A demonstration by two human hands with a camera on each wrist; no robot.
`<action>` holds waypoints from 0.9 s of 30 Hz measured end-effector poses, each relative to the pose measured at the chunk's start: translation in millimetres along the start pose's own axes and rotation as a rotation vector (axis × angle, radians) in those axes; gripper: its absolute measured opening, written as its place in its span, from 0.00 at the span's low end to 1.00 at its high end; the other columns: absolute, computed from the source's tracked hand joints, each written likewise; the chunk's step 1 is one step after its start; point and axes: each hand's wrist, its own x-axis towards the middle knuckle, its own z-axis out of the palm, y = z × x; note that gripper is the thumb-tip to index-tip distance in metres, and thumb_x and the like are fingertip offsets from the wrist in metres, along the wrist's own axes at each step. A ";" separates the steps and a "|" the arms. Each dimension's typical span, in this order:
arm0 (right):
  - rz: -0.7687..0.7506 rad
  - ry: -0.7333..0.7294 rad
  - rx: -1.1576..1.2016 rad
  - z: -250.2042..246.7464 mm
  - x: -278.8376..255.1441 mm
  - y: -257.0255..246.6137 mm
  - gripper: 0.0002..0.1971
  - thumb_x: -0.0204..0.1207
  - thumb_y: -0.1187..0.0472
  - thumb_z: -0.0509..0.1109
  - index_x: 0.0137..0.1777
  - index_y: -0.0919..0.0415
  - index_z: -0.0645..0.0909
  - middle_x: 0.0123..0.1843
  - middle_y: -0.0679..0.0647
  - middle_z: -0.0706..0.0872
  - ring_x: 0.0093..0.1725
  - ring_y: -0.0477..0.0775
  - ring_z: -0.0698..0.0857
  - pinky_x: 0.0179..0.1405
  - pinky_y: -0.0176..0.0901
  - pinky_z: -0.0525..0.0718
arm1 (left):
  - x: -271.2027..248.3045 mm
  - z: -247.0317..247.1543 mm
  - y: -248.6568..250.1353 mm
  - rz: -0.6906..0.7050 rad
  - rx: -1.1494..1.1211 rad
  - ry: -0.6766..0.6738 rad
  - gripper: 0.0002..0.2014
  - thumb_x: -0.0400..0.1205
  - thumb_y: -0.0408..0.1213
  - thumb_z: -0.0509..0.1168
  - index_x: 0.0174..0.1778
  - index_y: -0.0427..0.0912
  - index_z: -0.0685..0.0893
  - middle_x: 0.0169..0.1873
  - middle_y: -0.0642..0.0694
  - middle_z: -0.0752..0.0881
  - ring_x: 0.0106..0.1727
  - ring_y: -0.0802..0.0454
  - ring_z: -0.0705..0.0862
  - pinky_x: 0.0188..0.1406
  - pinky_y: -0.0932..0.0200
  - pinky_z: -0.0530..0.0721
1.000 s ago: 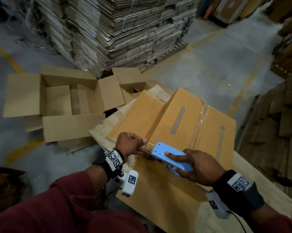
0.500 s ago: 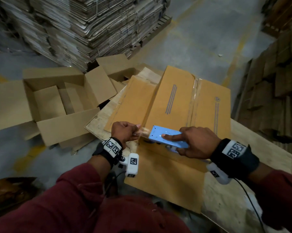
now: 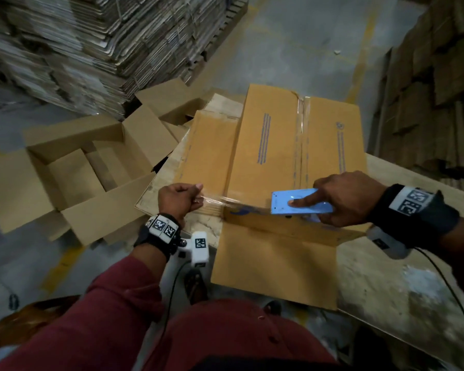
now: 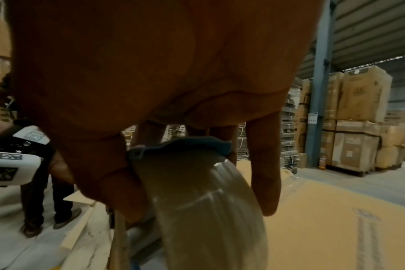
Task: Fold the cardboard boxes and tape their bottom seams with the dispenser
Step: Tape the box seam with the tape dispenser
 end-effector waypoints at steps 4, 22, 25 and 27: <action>0.013 -0.049 0.035 3.0 -3.9 13.8 0.30 0.80 0.35 0.63 0.75 0.09 0.53 0.53 0.43 0.77 0.50 0.51 0.82 0.40 0.49 0.83 | -9.6 9.6 -8.1 0.015 -0.045 -0.048 0.12 0.78 0.32 0.81 0.45 0.27 0.87 0.31 0.33 0.91 0.33 0.43 0.91 0.37 0.50 0.94; 0.042 -0.068 0.064 9.6 0.7 -1.5 0.26 0.80 0.33 0.62 0.77 0.15 0.63 0.51 0.42 0.72 0.56 0.51 0.83 0.37 0.45 0.76 | -12.5 20.5 -21.1 0.050 0.006 0.000 0.17 0.68 0.30 0.87 0.42 0.32 0.84 0.32 0.35 0.90 0.32 0.42 0.89 0.39 0.46 0.93; 0.042 -0.085 0.014 5.2 7.9 -7.4 0.27 0.80 0.37 0.64 0.79 0.18 0.64 0.56 0.44 0.78 0.55 0.53 0.85 0.36 0.44 0.76 | -7.6 24.0 -26.4 0.026 -0.010 -0.013 0.17 0.68 0.29 0.87 0.41 0.34 0.83 0.32 0.34 0.89 0.30 0.42 0.87 0.37 0.47 0.93; 0.044 -0.096 0.003 2.2 13.3 -9.0 0.28 0.79 0.40 0.66 0.78 0.19 0.66 0.58 0.44 0.81 0.54 0.54 0.86 0.36 0.44 0.76 | -3.3 26.1 -30.9 -0.026 -0.006 -0.038 0.17 0.69 0.30 0.87 0.42 0.36 0.83 0.33 0.33 0.90 0.27 0.44 0.86 0.34 0.50 0.91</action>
